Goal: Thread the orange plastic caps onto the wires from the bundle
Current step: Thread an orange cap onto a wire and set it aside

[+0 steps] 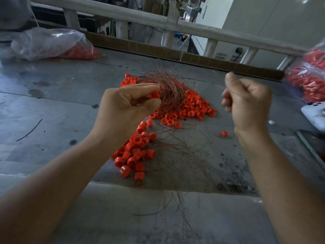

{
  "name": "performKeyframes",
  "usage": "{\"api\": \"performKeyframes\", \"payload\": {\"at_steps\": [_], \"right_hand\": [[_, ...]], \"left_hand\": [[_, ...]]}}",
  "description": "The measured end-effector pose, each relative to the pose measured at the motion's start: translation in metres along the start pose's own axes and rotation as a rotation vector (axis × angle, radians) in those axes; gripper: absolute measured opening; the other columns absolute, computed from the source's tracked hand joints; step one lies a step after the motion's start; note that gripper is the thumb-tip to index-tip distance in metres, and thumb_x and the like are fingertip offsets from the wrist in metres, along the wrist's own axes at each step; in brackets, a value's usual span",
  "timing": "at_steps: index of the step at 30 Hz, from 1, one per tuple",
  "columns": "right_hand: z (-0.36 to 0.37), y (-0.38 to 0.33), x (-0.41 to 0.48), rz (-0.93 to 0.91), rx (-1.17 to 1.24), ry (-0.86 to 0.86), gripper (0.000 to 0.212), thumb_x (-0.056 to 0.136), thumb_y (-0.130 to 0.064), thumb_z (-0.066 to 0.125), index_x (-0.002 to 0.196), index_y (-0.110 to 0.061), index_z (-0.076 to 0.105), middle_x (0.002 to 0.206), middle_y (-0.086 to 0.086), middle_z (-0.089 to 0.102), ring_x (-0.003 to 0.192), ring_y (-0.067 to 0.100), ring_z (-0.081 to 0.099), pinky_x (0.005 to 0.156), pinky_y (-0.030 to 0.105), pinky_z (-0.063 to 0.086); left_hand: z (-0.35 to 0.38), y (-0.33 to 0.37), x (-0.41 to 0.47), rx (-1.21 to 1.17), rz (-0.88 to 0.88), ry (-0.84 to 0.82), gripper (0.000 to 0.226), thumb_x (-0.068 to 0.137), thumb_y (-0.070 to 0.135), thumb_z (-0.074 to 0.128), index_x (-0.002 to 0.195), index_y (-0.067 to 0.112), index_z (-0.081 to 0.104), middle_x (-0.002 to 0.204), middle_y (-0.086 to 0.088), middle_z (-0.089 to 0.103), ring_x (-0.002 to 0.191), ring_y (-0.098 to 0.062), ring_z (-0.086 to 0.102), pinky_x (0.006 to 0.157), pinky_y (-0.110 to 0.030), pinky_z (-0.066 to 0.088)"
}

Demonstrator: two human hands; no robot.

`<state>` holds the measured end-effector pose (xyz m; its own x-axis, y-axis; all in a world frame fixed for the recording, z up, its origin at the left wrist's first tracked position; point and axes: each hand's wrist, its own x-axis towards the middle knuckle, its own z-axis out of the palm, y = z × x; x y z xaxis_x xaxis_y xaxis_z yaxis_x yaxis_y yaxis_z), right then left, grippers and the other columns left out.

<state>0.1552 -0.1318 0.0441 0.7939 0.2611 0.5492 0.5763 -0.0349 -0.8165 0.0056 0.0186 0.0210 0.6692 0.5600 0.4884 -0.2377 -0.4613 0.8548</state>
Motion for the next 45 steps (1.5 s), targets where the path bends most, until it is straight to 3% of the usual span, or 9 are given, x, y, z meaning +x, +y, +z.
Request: {"api": "performKeyframes", "payload": {"at_steps": [3, 6, 14, 24, 28, 33, 37, 40, 45], "right_hand": [[-0.004, -0.003, 0.008, 0.309, 0.328, -0.008, 0.056, 0.088, -0.021, 0.052, 0.033, -0.019, 0.046, 0.033, -0.008, 0.039, 0.032, 0.006, 0.035, 0.035, 0.015, 0.024], [-0.002, -0.005, 0.008, 0.354, 0.37, -0.027, 0.058, 0.088, -0.02, 0.051, 0.031, -0.019, 0.044, 0.033, -0.009, 0.037, 0.032, 0.006, 0.033, 0.037, 0.017, 0.023], [0.011, -0.015, -0.022, -0.482, -0.331, 0.032, 0.015, 0.087, -0.022, 0.059, 0.075, -0.013, 0.06, 0.058, -0.011, 0.045, 0.051, 0.006, 0.042, 0.049, 0.019, 0.034], [0.01, -0.007, -0.016, -0.377, -0.427, -0.067, 0.01, 0.084, -0.013, 0.061, 0.088, -0.007, 0.068, 0.081, -0.006, 0.051, 0.059, -0.007, 0.041, 0.06, 0.004, 0.033], [0.015, -0.011, -0.022, -0.558, -0.376, -0.073, 0.007, 0.083, -0.007, 0.063, 0.085, -0.002, 0.068, 0.076, -0.004, 0.051, 0.063, -0.007, 0.037, 0.061, 0.005, 0.031], [0.025, -0.017, -0.035, -0.847, -0.392, -0.204, 0.01, 0.082, -0.006, 0.063, 0.089, -0.002, 0.07, 0.085, 0.011, 0.066, 0.081, 0.019, 0.056, 0.077, 0.025, 0.043], [0.028, -0.014, -0.037, -0.727, -0.457, -0.367, 0.017, 0.083, -0.006, 0.062, 0.098, -0.003, 0.068, 0.095, 0.008, 0.069, 0.093, 0.021, 0.062, 0.097, 0.037, 0.038], [0.026, -0.013, -0.037, -0.645, -0.413, -0.427, 0.015, 0.08, -0.004, 0.063, 0.094, -0.002, 0.069, 0.088, 0.008, 0.068, 0.083, 0.019, 0.063, 0.082, 0.029, 0.049], [0.023, -0.016, -0.032, -0.566, -0.388, -0.371, 0.008, 0.08, -0.003, 0.063, 0.086, -0.001, 0.069, 0.079, 0.006, 0.062, 0.073, 0.006, 0.054, 0.069, 0.01, 0.041]], "left_hand": [[-0.001, -0.003, 0.003, 0.006, -0.034, 0.038, 0.039, 0.073, 0.007, 0.071, 0.104, 0.028, 0.062, 0.099, 0.01, 0.066, 0.076, 0.004, 0.065, 0.076, -0.013, 0.052], [-0.003, -0.005, 0.004, -0.005, -0.064, 0.071, 0.036, 0.073, 0.005, 0.071, 0.098, 0.03, 0.064, 0.091, 0.017, 0.065, 0.066, 0.005, 0.065, 0.067, -0.006, 0.048], [0.001, -0.001, -0.002, 0.076, -0.014, -0.063, 0.032, 0.071, 0.013, 0.071, 0.094, 0.033, 0.064, 0.098, 0.019, 0.063, 0.08, 0.008, 0.063, 0.08, -0.012, 0.051], [-0.005, -0.005, 0.003, -0.02, -0.144, 0.075, 0.033, 0.075, 0.007, 0.07, 0.101, 0.025, 0.065, 0.087, 0.011, 0.067, 0.063, 0.0, 0.066, 0.065, -0.008, 0.049], [-0.002, -0.003, 0.0, 0.086, -0.052, -0.027, 0.036, 0.074, 0.008, 0.071, 0.102, 0.029, 0.062, 0.092, 0.017, 0.064, 0.073, 0.011, 0.062, 0.076, -0.008, 0.049], [0.005, -0.001, -0.006, 0.153, 0.064, -0.195, 0.036, 0.075, 0.009, 0.072, 0.102, 0.032, 0.063, 0.099, 0.022, 0.061, 0.085, 0.011, 0.061, 0.079, -0.01, 0.049], [0.006, 0.003, -0.008, 0.088, 0.103, -0.255, 0.031, 0.07, 0.026, 0.068, 0.1, 0.034, 0.063, 0.097, 0.028, 0.06, 0.091, 0.013, 0.06, 0.078, -0.005, 0.046], [0.006, 0.004, -0.009, 0.046, 0.071, -0.271, 0.036, 0.065, 0.033, 0.063, 0.101, 0.031, 0.064, 0.095, 0.027, 0.061, 0.09, 0.012, 0.061, 0.078, -0.006, 0.047], [0.005, 0.002, -0.008, -0.213, -0.086, -0.293, 0.027, 0.064, 0.023, 0.066, 0.09, 0.027, 0.069, 0.089, 0.013, 0.072, 0.079, -0.012, 0.069, 0.067, -0.018, 0.054]]}}
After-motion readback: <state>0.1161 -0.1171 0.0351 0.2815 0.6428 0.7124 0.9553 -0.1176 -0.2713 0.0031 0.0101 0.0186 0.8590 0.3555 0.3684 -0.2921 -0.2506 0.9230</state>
